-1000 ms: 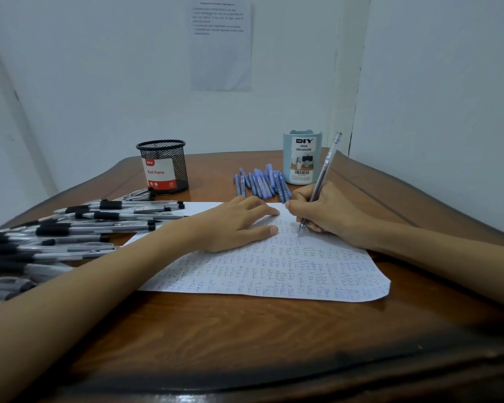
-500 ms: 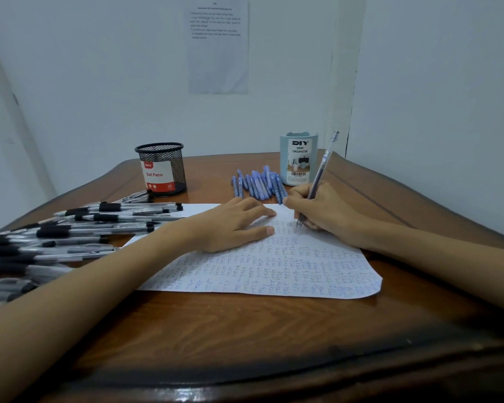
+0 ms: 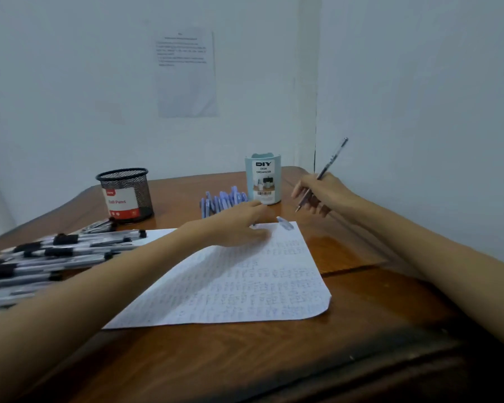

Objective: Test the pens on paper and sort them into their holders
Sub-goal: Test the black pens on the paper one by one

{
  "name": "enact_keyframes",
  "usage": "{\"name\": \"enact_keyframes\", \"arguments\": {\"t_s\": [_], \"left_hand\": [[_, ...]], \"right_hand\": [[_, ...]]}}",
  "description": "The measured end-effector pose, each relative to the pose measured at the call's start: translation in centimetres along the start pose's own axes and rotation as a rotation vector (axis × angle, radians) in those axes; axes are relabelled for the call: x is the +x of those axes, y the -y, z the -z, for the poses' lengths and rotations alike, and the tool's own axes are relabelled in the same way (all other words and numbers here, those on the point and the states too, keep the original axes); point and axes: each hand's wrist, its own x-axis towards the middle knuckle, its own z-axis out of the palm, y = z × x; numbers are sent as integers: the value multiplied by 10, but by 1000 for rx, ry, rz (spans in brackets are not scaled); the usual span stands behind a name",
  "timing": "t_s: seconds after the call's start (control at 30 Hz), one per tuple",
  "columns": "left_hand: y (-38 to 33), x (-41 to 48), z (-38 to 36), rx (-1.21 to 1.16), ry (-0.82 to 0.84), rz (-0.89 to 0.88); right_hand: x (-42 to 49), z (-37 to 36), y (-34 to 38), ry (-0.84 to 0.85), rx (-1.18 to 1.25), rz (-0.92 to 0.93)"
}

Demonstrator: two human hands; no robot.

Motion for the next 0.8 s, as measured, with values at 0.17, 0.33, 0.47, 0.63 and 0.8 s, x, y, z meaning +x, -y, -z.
{"name": "enact_keyframes", "arguments": {"t_s": [0.17,0.33,0.47,0.63,0.8], "left_hand": [[-4,27,-11,-103,-64,-121],[5,28,-17,-163,-246,-115],[9,20,-11,-221,-332,-29],[21,-5,1,-399,-402,109],[21,-52,13,-524,-400,105]], "right_hand": [[7,14,-7,-5,-11,72],[14,27,-17,42,110,100],[12,33,-14,71,185,237],[3,24,-2,121,207,408],[-11,2,16,293,136,440]]}}
